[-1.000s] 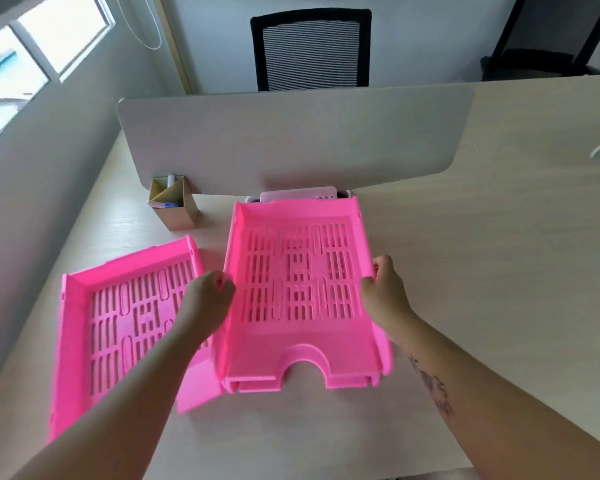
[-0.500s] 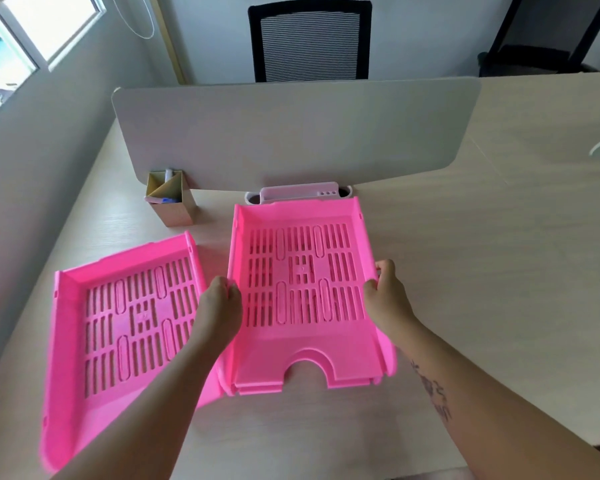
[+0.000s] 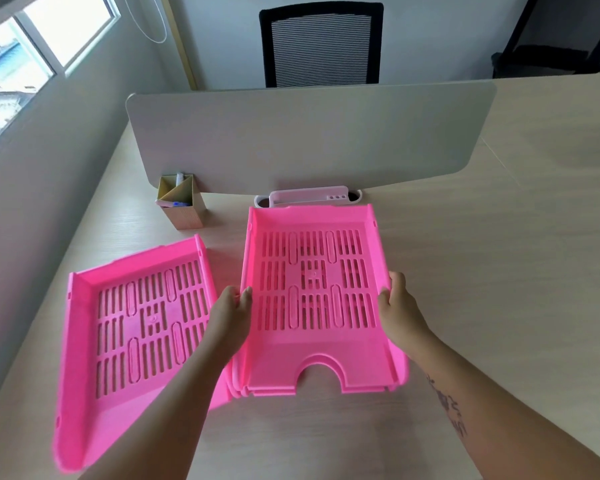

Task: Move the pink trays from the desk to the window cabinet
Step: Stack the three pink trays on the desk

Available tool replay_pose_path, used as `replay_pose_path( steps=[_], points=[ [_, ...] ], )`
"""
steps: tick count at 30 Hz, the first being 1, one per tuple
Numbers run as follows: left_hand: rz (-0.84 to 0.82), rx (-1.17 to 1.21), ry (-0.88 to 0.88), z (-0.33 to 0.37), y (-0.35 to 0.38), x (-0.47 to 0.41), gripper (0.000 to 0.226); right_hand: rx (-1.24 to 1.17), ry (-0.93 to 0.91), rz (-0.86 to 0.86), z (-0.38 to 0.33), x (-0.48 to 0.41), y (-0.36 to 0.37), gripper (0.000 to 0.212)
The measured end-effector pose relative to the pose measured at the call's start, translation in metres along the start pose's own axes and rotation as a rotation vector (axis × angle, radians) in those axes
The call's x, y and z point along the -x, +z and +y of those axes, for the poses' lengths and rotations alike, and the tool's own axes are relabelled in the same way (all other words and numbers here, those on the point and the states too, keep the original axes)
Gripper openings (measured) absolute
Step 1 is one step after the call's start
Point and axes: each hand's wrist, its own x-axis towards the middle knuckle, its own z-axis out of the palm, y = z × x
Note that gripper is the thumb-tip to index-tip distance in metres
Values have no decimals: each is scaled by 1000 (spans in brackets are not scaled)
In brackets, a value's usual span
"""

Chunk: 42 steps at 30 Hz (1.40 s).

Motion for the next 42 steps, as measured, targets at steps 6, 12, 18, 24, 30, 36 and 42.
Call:
replay_pose_path(
  steps=[6,12,18,24,30,36,42],
  points=[
    [-30,89,2,16,20,-6,38,17,45,42,18,-13,-18,44],
    [-74,164,28,43,56,-3,46,23,68,88,43,-23,-43,45],
    [-59,124,76,51,63,-5,42,-7,77,106,55,-29,-55,48],
    [233,103,128,33,11,-10,33,308,-357,413,-16,-32,-54,41],
    [462,-16,19,-25,-75,8,32,198,-647,154,-112,-16,35,42],
    [632,-190,-161,-101,-140,52,34,103,-684,-123,-173,31,130,44],
    [541,-73,-372,-153,-149,73,40,154,-429,-275,-168,49,182,41]
  ],
)
